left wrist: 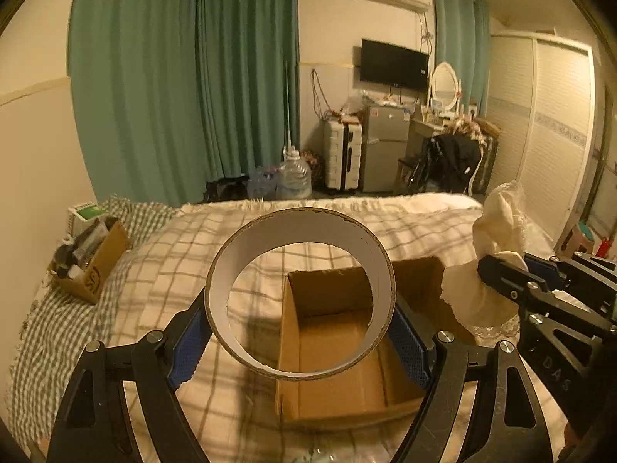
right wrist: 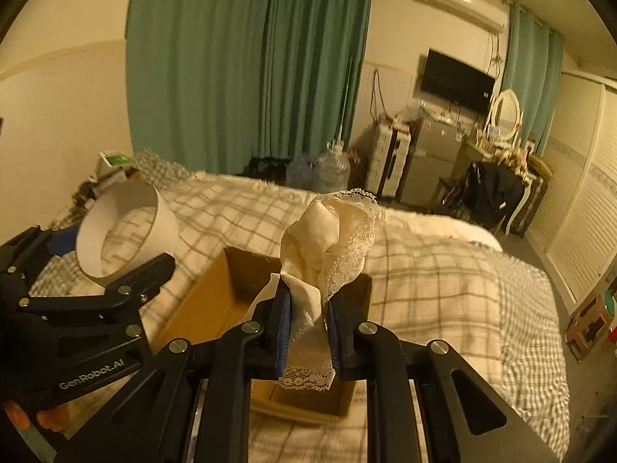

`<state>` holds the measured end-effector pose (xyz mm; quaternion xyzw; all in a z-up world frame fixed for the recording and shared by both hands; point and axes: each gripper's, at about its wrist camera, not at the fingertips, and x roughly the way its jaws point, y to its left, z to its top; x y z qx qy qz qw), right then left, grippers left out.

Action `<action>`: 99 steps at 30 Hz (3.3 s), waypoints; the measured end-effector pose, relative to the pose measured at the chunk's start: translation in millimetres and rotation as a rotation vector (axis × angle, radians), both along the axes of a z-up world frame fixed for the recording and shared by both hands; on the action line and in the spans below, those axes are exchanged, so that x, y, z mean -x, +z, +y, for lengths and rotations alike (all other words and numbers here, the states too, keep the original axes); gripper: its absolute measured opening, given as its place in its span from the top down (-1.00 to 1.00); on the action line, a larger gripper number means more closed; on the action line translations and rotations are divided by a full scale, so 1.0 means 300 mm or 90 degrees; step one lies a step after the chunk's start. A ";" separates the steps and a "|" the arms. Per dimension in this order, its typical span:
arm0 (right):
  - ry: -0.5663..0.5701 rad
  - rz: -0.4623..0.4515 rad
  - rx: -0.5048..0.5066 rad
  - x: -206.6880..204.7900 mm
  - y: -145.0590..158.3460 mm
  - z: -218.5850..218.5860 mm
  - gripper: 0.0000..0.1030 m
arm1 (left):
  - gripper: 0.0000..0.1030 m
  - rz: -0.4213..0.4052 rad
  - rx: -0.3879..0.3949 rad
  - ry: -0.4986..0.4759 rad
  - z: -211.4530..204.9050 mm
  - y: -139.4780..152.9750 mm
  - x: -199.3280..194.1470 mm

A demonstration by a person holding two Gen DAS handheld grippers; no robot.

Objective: Organize objects
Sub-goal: 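Carry tissue and tape roll over the cardboard box and release both, then grasp the white bear with the left tool while the right tool grasps the medicine box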

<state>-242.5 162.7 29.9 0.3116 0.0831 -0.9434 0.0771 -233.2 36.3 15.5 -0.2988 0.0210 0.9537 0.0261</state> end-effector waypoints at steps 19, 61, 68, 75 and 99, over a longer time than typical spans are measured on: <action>-0.018 -0.027 0.053 0.119 -0.174 0.108 -0.08 | -0.97 -0.052 -0.012 -0.035 0.005 -0.204 0.131; -0.028 -0.117 0.053 -0.558 -0.300 0.143 -0.99 | -0.85 -0.190 0.010 0.005 -0.110 -0.427 -0.507; -0.031 -0.124 0.047 -0.562 -0.308 0.118 -0.99 | -0.16 -0.266 -0.004 -0.069 -0.037 -0.500 -0.453; -0.025 -0.135 0.035 -0.594 -0.318 0.089 -0.99 | 0.00 -0.205 -0.003 -0.062 -0.052 -0.436 -0.524; 0.024 -0.170 -0.315 -0.571 -0.548 -0.244 -0.37 | 0.00 -0.181 -0.023 0.007 -0.237 -0.382 -0.583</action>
